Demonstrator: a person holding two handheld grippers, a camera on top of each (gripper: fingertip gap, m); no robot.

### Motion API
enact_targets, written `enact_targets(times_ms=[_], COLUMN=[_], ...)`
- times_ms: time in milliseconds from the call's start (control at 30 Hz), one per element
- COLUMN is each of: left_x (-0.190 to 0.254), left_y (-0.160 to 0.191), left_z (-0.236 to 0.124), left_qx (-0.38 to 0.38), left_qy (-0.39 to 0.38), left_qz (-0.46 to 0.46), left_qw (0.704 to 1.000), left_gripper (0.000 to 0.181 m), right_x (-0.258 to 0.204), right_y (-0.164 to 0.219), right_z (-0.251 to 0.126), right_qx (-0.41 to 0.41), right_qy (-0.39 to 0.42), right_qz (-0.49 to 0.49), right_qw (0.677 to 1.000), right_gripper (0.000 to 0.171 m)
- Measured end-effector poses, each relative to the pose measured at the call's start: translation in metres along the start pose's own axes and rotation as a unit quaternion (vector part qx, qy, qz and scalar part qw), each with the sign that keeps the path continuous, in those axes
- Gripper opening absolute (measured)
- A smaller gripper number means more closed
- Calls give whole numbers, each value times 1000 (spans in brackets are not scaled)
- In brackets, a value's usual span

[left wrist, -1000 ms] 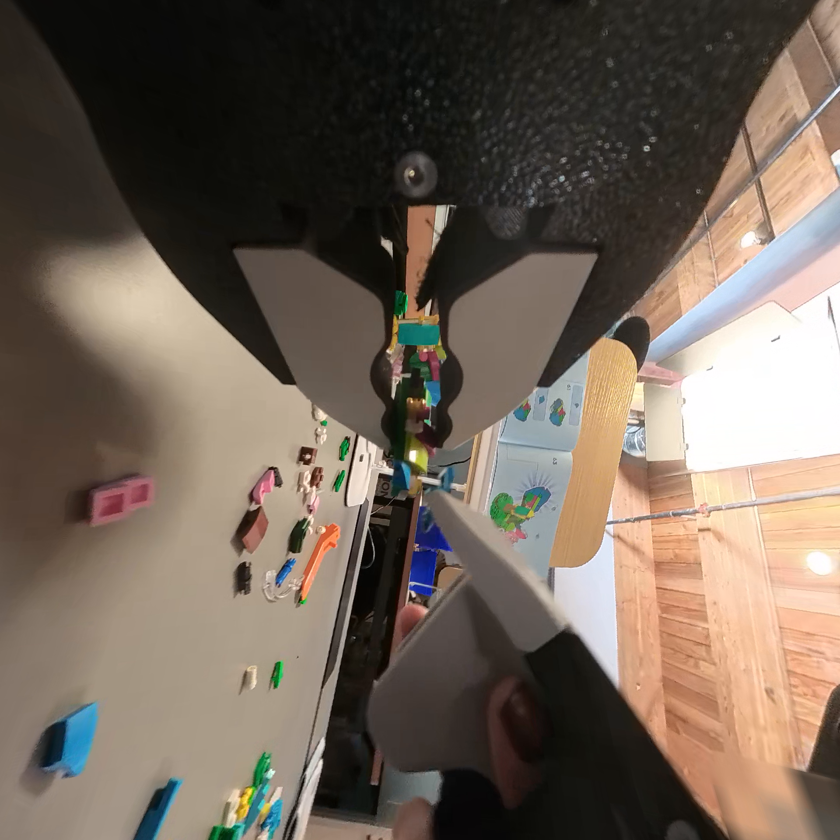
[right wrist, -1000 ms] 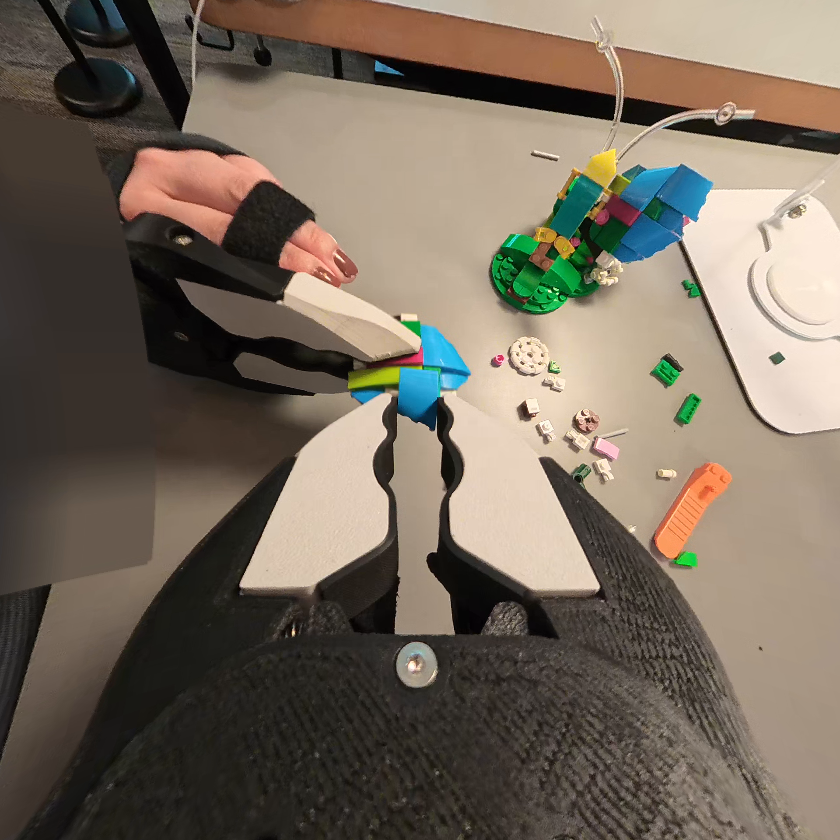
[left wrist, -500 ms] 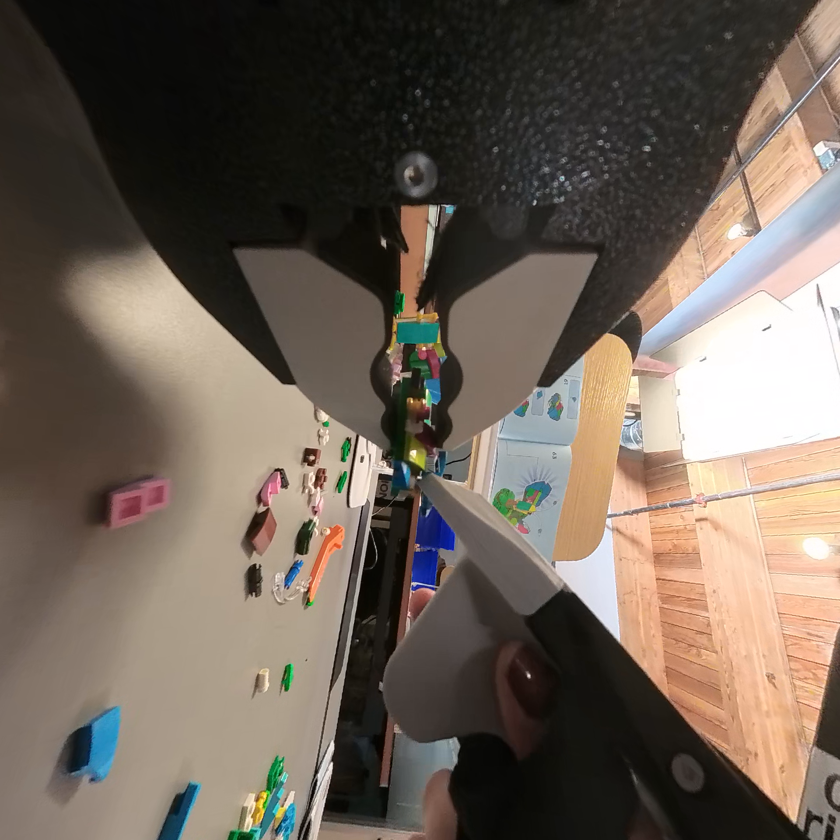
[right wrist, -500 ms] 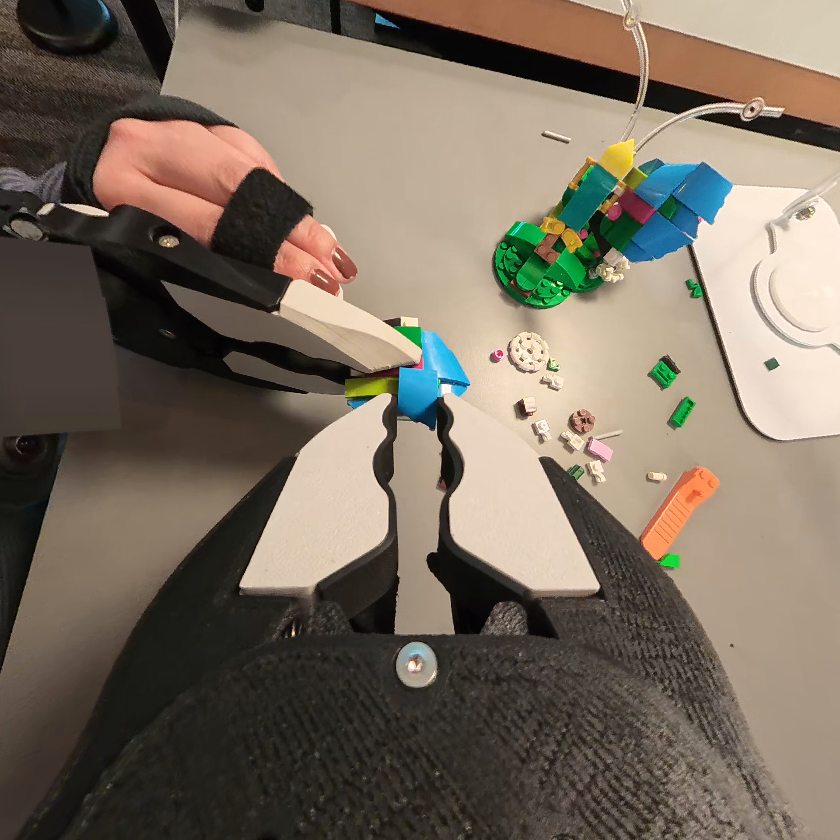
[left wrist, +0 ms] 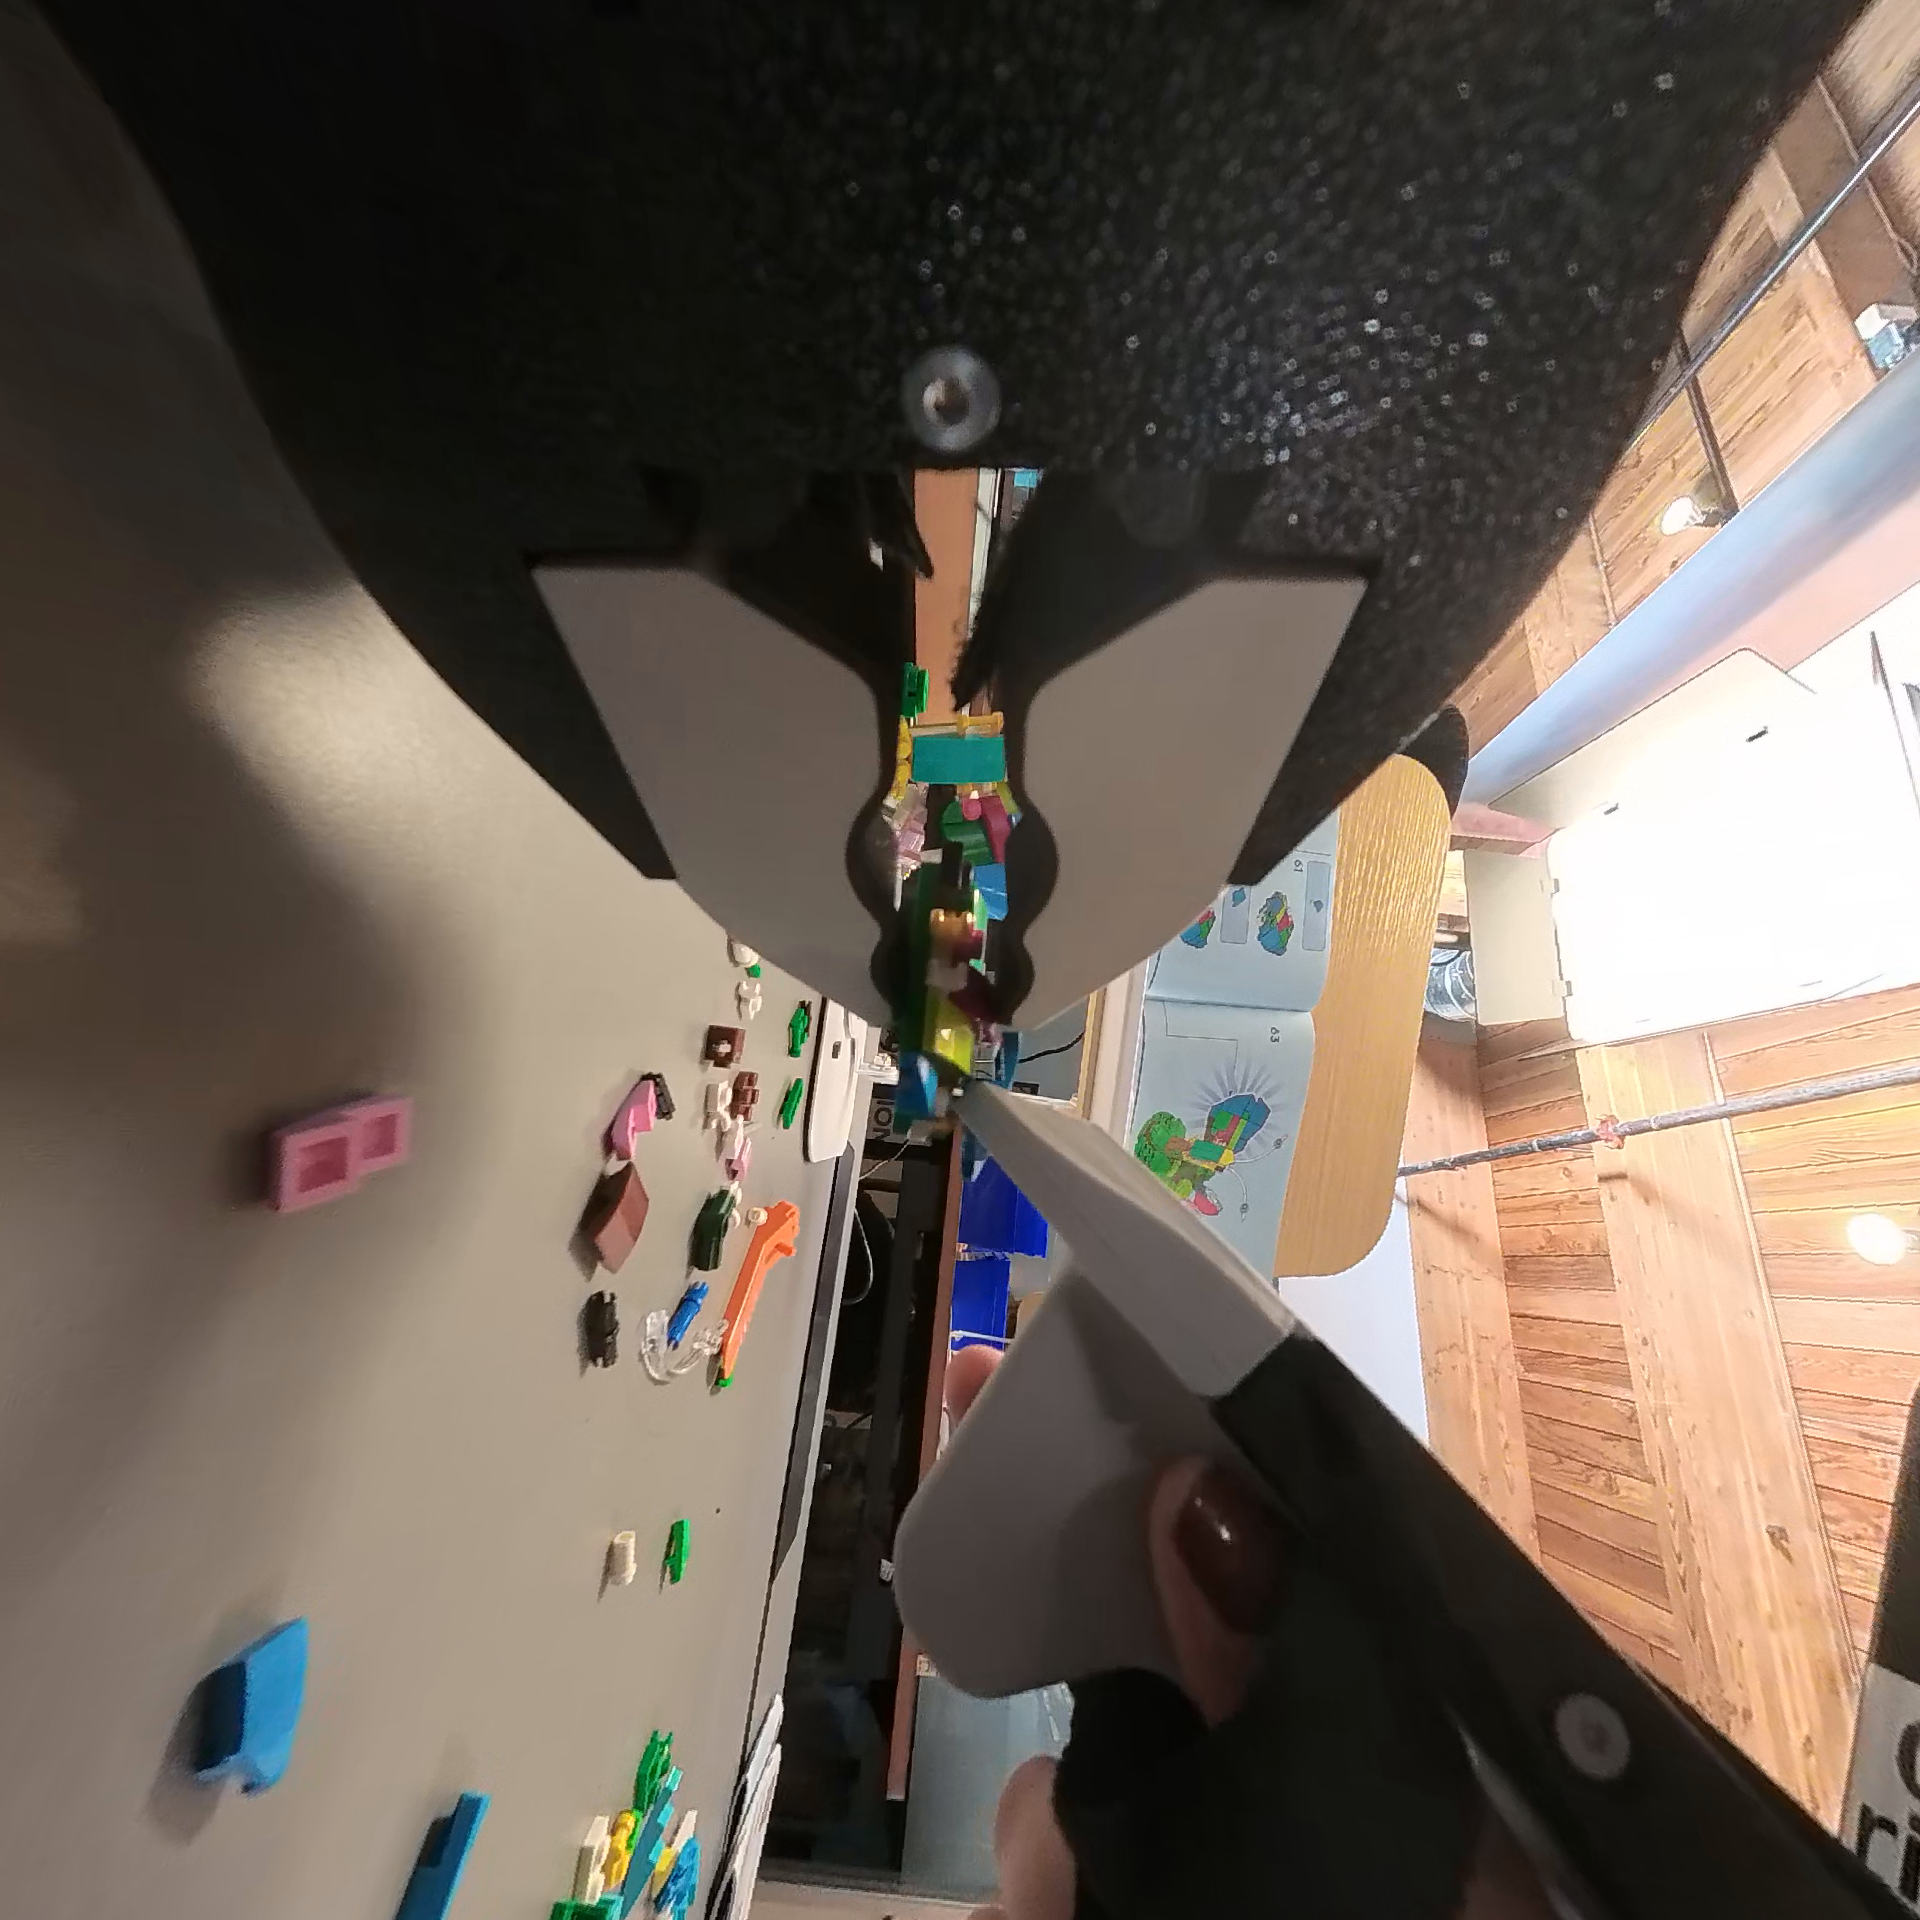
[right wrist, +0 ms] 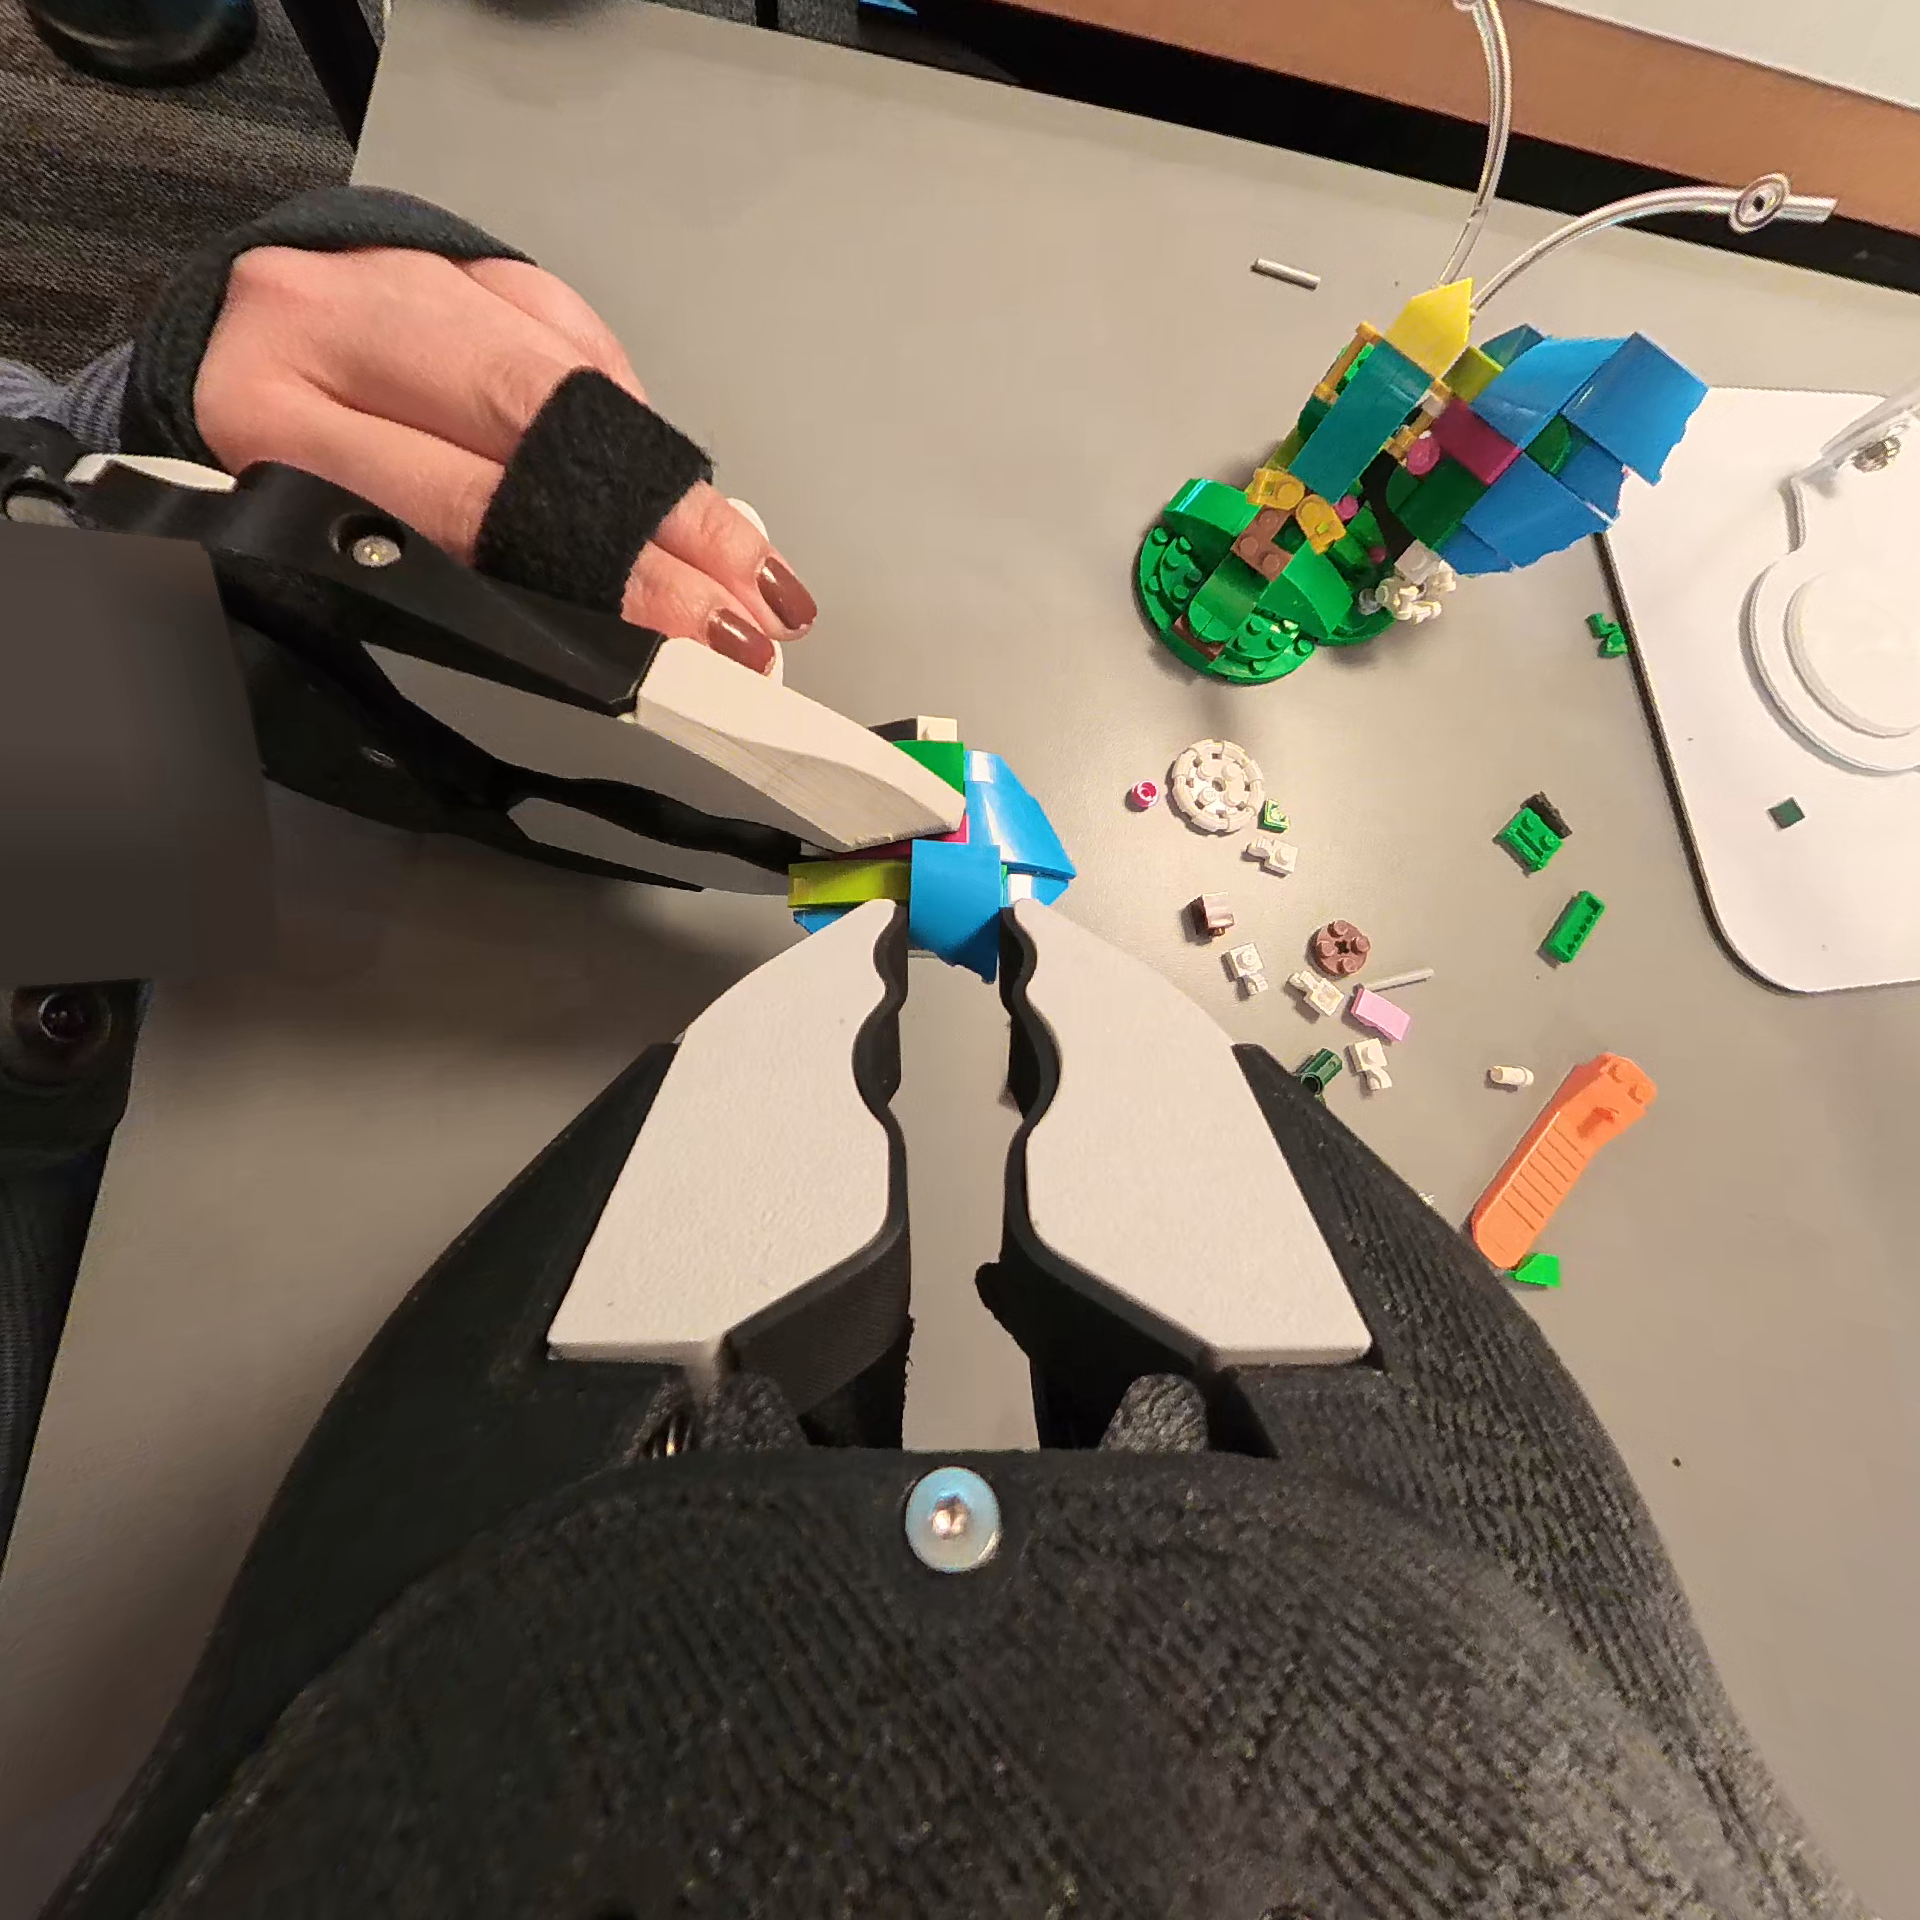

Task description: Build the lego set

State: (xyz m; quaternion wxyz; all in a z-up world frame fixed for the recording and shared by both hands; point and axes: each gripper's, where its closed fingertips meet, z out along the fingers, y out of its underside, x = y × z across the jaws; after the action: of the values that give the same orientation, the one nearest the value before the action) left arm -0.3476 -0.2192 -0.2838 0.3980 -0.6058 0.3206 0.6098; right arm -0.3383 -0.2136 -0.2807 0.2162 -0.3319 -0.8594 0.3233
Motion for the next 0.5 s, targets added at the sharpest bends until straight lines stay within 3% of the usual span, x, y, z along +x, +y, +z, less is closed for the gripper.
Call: enact_targets(times_ms=[500], left_x=[0], left_y=[1], left_z=[-1], left_qx=[-1], left_qy=[0], left_qz=[-3], left_qw=[1000], left_gripper=[15], right_x=[0], right_y=[-1], right_z=[1], right_qx=[1], right_qy=[3], right_qz=[2], right_qw=[1000], right_gripper=[15])
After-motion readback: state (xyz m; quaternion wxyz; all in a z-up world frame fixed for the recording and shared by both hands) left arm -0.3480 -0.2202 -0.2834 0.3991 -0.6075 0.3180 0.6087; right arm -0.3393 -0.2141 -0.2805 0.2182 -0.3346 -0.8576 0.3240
